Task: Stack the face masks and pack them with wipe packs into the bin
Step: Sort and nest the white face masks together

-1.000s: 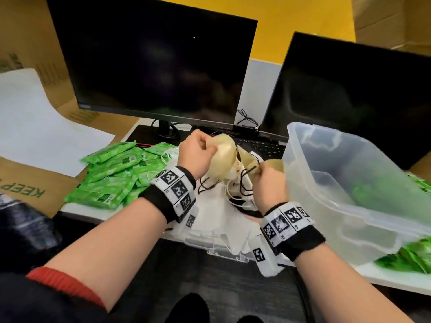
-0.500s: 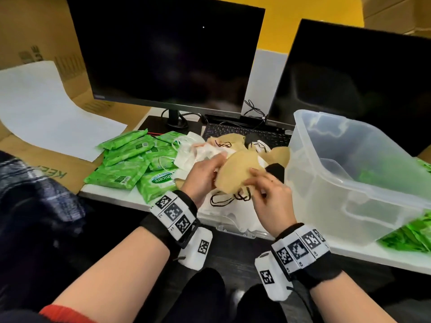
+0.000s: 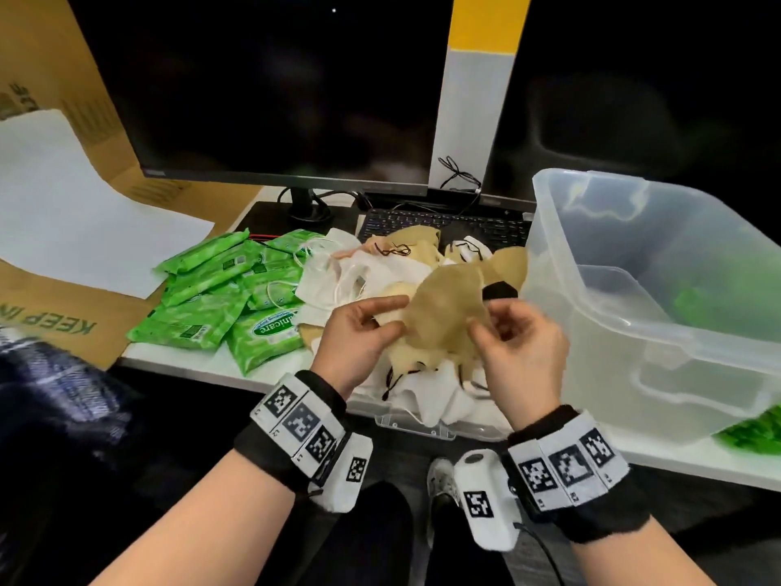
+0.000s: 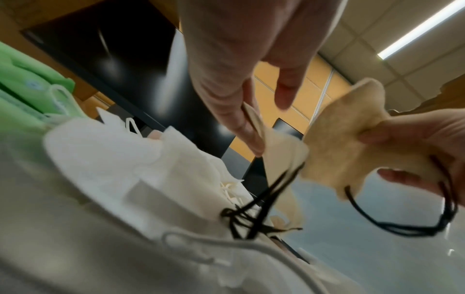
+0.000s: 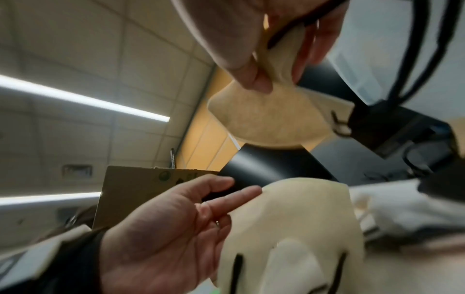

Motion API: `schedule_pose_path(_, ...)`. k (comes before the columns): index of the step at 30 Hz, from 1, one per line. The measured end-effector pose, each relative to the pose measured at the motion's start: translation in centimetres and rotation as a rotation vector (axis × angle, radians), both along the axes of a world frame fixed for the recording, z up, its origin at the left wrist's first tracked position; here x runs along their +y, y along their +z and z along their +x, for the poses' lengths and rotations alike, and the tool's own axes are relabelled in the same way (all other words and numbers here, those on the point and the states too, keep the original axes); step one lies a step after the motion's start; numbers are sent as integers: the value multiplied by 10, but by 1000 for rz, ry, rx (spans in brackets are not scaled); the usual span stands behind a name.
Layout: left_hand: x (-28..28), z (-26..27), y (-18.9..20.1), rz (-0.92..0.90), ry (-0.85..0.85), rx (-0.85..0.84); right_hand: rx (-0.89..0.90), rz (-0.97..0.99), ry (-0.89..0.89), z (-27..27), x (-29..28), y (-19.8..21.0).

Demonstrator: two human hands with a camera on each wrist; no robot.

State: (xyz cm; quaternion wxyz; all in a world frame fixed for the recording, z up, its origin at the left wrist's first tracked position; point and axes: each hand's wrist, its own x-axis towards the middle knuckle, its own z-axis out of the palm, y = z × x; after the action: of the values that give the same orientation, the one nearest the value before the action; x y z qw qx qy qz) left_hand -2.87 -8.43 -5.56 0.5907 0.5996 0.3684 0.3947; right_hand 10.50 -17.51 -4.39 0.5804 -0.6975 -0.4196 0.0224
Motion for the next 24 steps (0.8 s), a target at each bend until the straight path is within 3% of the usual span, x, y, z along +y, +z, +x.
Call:
schedule_pose_path(2,0,-3,-1,-41,31,-33,-126,182,-101,-2,-4,6)
schedule_pose_path(4,-4,-5,1,-123,11,-125,-230,231,-110,-5,-5,8)
schedule_pose_path(8,-12,-5,6,-130,-95,-231,-360,-122,69,-18,-1,1)
schedule_pose_path(11,-15,-5,4,-53,-117,-215,-450,-289,246,-26,-5,0)
schedule_pose_path(14,-12,-8,0,14,-81,-172,-389,-325,374,-25,-9,3)
schedule_pose_path(24,-13,-16,-4,84,-243,-70,-158,-179,388,-7,-3,6)
